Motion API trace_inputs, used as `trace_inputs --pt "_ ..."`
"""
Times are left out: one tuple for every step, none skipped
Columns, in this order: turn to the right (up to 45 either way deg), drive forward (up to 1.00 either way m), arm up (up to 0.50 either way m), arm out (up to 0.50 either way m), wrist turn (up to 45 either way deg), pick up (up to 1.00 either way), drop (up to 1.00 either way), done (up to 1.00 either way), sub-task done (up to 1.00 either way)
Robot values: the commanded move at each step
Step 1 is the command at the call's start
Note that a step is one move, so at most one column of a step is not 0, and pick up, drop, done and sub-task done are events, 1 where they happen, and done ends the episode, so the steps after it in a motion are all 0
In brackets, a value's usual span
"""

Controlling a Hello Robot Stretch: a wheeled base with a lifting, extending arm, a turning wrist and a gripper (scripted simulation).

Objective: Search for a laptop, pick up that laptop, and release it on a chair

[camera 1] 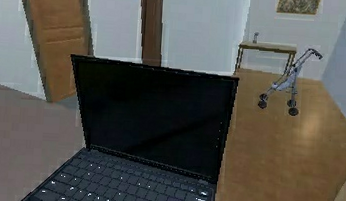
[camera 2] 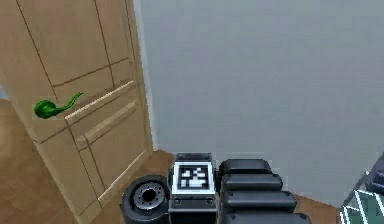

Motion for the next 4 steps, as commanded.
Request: trace_inputs --pt "0.0 0.5 0.0 0.0 0.0 0.0 0.0 0.0 0.0" --pt "-36.0 0.0 0.0 0.0 0.0 0.0 0.0 0.0 0.0" --pt "0.0 0.6 0.0 0.0 0.0 0.0 0.0 0.0 0.0" --pt "0.0 1.0 0.0 0.0 0.0 0.0 0.0 0.0 0.0"
